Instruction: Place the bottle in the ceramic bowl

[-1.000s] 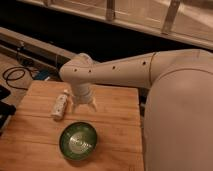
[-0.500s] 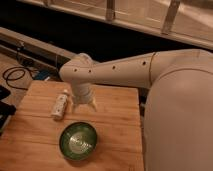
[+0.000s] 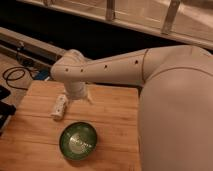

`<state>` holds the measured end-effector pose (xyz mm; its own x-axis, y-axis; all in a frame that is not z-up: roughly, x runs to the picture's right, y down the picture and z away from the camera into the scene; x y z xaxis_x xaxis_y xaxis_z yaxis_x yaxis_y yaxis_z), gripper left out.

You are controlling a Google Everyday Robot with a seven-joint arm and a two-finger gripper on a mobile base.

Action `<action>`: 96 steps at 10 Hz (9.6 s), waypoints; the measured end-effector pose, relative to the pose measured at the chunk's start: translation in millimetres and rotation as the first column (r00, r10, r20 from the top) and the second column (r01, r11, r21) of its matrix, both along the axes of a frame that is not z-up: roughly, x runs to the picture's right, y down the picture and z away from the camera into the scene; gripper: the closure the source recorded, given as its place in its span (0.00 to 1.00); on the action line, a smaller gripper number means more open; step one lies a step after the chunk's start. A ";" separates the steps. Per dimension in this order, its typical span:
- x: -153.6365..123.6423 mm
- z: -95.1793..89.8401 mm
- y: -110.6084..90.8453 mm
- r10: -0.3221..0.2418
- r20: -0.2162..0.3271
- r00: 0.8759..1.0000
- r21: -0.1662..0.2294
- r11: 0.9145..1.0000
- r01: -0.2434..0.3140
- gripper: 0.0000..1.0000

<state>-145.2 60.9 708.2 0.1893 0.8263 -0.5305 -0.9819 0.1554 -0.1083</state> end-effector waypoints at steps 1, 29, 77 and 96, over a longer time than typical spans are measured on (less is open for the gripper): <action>-20.5 3.8 -12.4 -0.030 0.026 0.999 0.030 0.999 0.029 0.35; -134.5 146.3 6.7 -0.165 0.128 0.978 0.021 0.986 0.164 0.35; -28.6 4.8 179.8 0.126 0.301 0.945 -0.185 0.980 -0.072 1.00; -24.4 6.3 186.8 0.145 0.282 0.948 -0.199 0.976 -0.089 0.20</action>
